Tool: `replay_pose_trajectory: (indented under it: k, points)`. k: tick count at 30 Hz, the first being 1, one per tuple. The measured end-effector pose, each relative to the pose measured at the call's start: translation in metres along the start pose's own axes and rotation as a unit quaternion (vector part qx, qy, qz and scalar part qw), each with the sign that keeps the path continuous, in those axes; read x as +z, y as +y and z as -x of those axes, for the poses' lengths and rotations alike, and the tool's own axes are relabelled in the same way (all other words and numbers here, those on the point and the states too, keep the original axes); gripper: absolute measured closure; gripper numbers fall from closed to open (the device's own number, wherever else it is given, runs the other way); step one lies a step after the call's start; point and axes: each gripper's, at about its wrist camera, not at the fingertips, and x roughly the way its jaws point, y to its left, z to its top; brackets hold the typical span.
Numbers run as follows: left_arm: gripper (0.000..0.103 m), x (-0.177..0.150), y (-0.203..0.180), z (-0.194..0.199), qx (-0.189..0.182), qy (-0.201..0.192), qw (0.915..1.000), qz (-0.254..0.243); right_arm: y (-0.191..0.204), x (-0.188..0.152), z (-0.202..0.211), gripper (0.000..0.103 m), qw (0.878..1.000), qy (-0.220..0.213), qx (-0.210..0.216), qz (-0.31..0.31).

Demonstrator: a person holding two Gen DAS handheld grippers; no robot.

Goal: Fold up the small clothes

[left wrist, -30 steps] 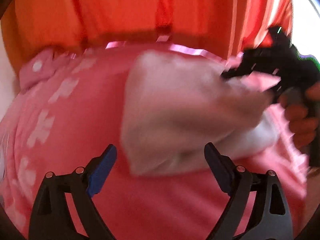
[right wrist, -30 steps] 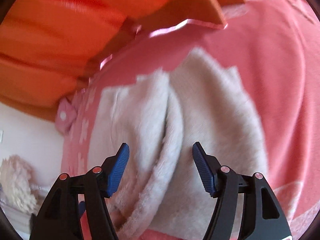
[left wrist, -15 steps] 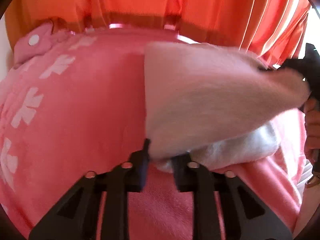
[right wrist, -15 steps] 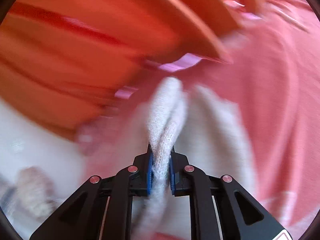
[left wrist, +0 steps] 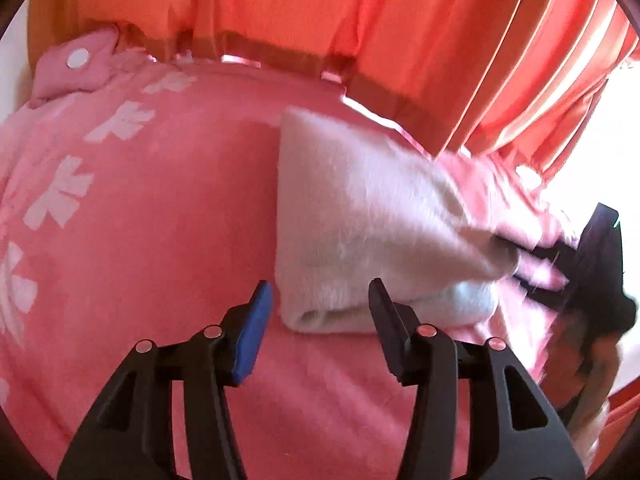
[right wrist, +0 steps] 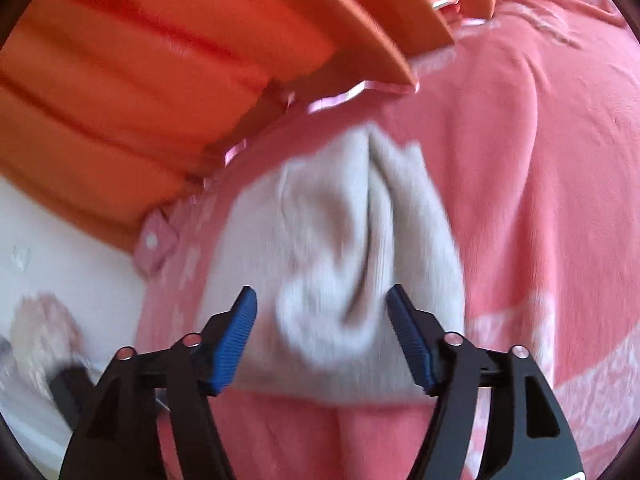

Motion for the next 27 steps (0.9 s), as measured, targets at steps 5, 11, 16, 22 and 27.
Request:
replay_pose_trajectory:
  k: [5, 11, 16, 22, 27]
  points:
    - [0.067, 0.001, 0.000, -0.041, 0.026, 0.047, 0.9986, 0.001, 0.002, -0.004, 0.012, 0.093, 0.999, -0.034, 0.033, -0.017]
    - [0.071, -0.014, 0.008, -0.062, 0.032, 0.089, 0.9955, 0.002, -0.025, -0.023, 0.002, 0.095, 0.998, 0.022, -0.063, -0.022]
    - [0.071, -0.025, 0.009, -0.076, 0.040, 0.113, 0.9928, 0.001, -0.031, -0.022, 0.006, 0.088, 0.997, 0.030, -0.055, -0.037]
    - [0.055, -0.008, 0.004, -0.021, -0.011, 0.063, 0.9978, -0.019, -0.014, 0.000, 0.050, 0.053, 0.995, -0.060, -0.068, -0.029]
    - [0.040, 0.028, -0.012, -0.009, -0.013, -0.001, 0.9992, -0.037, 0.004, 0.065, 0.011, 0.045, 0.994, -0.065, -0.088, -0.014]
